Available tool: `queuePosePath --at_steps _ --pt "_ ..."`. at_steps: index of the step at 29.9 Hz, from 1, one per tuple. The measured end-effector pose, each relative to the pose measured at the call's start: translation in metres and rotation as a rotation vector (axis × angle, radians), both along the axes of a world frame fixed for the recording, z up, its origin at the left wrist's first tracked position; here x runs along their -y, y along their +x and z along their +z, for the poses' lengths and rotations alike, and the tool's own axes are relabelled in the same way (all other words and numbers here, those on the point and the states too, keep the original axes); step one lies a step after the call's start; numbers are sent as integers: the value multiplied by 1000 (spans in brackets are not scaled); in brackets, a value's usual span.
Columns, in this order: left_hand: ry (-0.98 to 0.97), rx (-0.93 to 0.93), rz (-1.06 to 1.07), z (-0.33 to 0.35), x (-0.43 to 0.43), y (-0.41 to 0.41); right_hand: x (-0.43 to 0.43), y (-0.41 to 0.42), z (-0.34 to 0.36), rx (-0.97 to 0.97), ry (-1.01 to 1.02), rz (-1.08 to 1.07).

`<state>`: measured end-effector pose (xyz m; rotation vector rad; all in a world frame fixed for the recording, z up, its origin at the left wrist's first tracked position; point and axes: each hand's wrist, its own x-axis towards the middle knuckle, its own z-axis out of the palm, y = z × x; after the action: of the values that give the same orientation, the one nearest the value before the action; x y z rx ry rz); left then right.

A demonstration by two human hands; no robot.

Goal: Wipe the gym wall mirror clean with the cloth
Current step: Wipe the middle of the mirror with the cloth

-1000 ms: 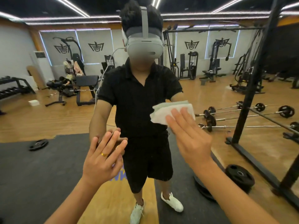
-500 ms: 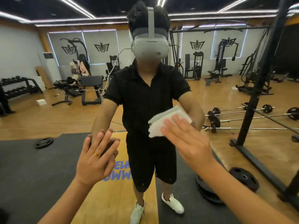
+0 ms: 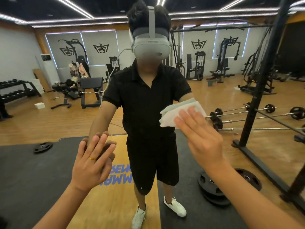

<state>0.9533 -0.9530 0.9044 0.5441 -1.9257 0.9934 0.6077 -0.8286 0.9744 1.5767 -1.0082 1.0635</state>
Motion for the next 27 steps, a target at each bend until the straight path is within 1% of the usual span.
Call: queuePosePath --at_steps 2,5,7,10,14,16,18,20,22,24,25,26,27 --pt "37 10 30 -1 -8 -2 -1 -3 1 -22 -4 16" --pt "118 -33 41 -4 -24 -13 -3 -2 3 4 35 52" --pt "147 -39 -12 -5 -36 -31 -4 -3 4 1 59 56" --pt "161 4 -105 -2 -53 -75 -9 -8 12 -29 65 50" --pt "190 -8 -203 12 -71 -142 -19 -22 23 -110 96 80" --pt "212 -17 -199 14 -76 -169 -24 -42 34 -81 70 46" --pt "222 -14 -126 6 -76 -188 -30 -66 51 -46 25 -7" --pt "178 -9 -24 -6 -70 -196 -35 -87 69 15 -26 -29" --pt "122 -14 33 -14 -62 -198 -37 -93 81 137 -68 -21" --pt "100 -18 46 -17 -59 -198 -31 -80 75 272 -94 -2" --pt "90 -22 44 -17 -58 -199 -25 -69 63 309 -101 -4" --pt "83 -29 38 -17 -58 -199 -21 -56 48 333 -92 -6" --pt "84 -34 33 -17 -58 -200 -18 -46 32 304 -63 1"
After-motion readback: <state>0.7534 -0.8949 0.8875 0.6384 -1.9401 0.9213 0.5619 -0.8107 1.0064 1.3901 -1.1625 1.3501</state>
